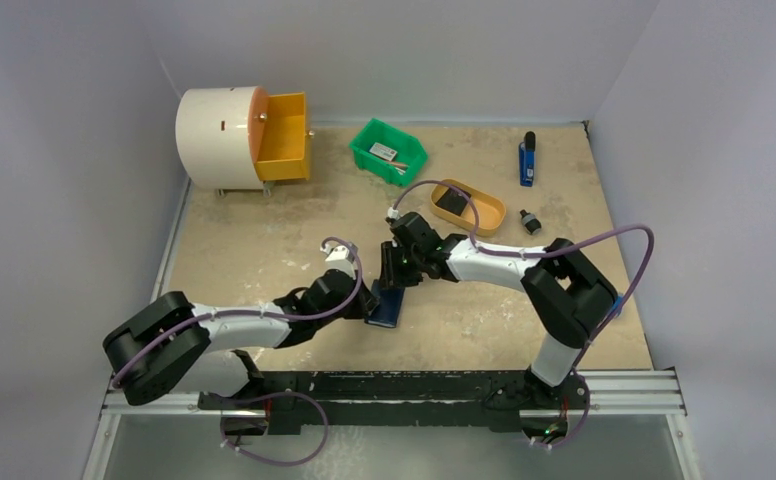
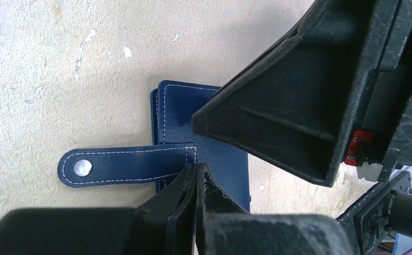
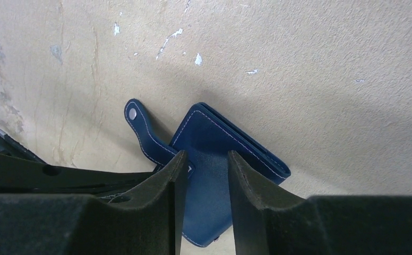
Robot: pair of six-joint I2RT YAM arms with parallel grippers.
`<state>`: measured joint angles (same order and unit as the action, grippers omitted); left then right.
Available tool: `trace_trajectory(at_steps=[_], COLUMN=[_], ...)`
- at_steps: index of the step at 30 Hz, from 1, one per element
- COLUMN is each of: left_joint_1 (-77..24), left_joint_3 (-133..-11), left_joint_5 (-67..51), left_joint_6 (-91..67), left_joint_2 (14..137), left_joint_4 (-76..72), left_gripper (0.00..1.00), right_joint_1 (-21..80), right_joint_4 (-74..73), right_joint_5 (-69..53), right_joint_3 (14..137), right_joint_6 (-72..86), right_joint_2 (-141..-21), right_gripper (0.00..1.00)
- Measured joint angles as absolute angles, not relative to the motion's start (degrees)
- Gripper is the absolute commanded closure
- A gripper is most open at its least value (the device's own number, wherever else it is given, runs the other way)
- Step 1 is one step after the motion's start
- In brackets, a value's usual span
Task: Put the credit cards into the card holder
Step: Close the card holder at the center of the board.
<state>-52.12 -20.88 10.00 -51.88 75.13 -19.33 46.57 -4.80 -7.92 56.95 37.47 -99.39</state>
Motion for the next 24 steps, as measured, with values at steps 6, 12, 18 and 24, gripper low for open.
trace_trajectory(at_steps=[6, 12, 18, 24], left_joint_1=[-52.1, -52.1, -52.1, -52.1], left_joint_3=[-19.7, -18.0, -16.8, -16.2], left_joint_5=[11.4, 13.6, 14.6, 15.4], left_joint_6=[-53.0, -54.8, -56.2, -57.1], left_joint_2=[75.4, 75.8, 75.8, 75.9], left_joint_4=[-21.7, -24.4, -26.1, -26.8], left_gripper=[1.0, 1.0, 1.0, 1.0], right_joint_1=[46.6, 46.6, 46.6, 46.5], right_joint_4=[-4.8, -4.8, -1.7, 5.2], right_joint_5=[-8.3, -8.4, -6.9, -6.9], right_joint_3=[56.6, 53.2, 46.9, 37.3], right_joint_6=[38.2, 41.3, 46.3, 53.3], right_joint_2=[-98.7, -93.0, -82.1, -75.1], right_gripper=[0.52, 0.42, 0.38, 0.38])
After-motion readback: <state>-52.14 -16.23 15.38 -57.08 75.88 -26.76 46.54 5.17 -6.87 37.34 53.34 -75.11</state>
